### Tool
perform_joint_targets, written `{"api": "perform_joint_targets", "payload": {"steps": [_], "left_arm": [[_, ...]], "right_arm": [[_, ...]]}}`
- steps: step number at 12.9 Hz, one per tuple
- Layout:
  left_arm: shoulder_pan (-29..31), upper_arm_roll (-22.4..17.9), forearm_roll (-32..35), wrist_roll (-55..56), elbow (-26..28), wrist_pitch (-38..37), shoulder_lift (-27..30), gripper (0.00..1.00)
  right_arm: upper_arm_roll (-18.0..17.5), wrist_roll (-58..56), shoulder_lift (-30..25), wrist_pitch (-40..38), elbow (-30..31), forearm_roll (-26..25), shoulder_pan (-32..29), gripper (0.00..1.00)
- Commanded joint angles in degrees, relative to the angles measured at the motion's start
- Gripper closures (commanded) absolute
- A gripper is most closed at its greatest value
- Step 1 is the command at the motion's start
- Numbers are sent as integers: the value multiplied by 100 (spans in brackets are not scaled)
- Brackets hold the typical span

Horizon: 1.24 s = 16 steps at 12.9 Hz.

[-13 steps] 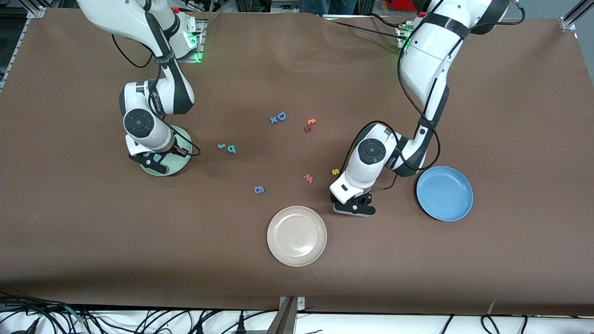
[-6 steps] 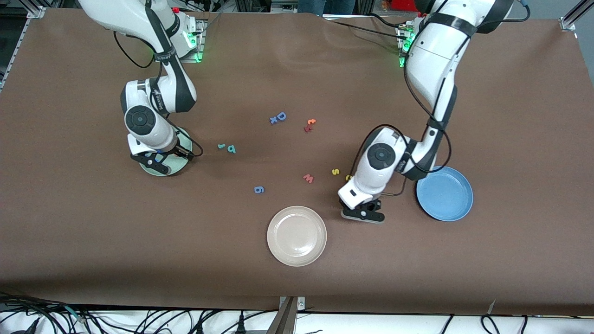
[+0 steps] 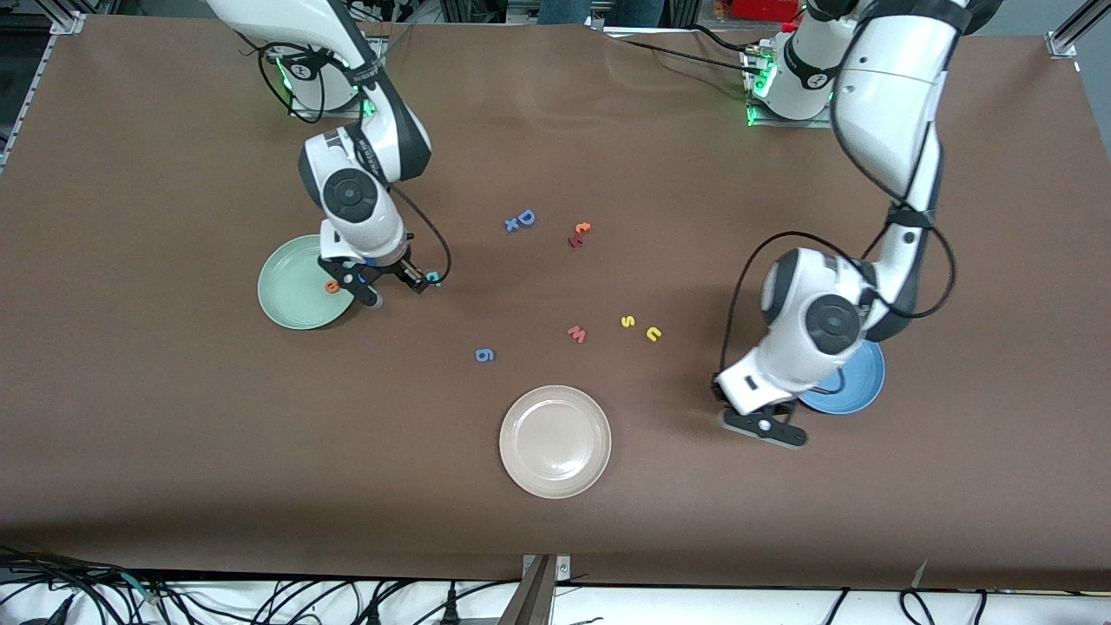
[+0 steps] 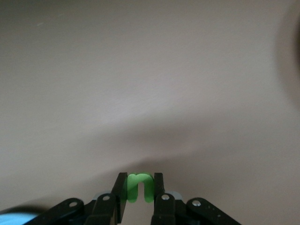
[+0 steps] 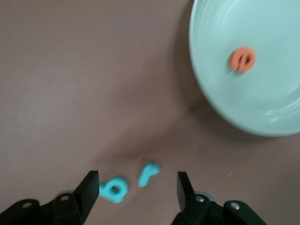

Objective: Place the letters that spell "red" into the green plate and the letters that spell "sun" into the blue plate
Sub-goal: 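Release the n onto the blue plate while the right gripper reaches the r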

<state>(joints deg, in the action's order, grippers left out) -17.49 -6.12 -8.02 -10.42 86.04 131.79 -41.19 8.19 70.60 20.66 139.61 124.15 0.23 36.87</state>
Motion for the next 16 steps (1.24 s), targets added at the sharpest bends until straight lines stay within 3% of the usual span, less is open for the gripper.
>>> {"api": "perform_joint_targets", "payload": {"steps": [1,5,10,11,12,13,14,16], "left_arm": [[420,-64,-332,-1082,202,-425,252,86],[685,-283,-305,-1410,342,-1083,323,81],[799,-328,-297,-1595,624,-1094,156,81],[843,-328,-297,-1595,624,-1085,86,76],[870,-328,-297,-1595,624,-1059,51,68],[887,-328,-297,-1595,616,-1059,41,43],[879,-328,-297,-1595,607,-1059,67,0],[870,-319,-297,-1595,546,-1068,138,0]], "right_arm": [[-46,707,227,242,-84,64,127,29],[-55,1324,430,690,-66,64,312,31],[-55,1333,623,909,-31,64,303,34],[-55,1333,667,954,-31,64,303,35],[-55,1333,667,972,-31,64,303,37],[-46,1333,667,972,-31,64,303,50],[-46,1307,667,972,-31,64,303,70],[-46,1210,667,963,-31,56,295,87]]}}
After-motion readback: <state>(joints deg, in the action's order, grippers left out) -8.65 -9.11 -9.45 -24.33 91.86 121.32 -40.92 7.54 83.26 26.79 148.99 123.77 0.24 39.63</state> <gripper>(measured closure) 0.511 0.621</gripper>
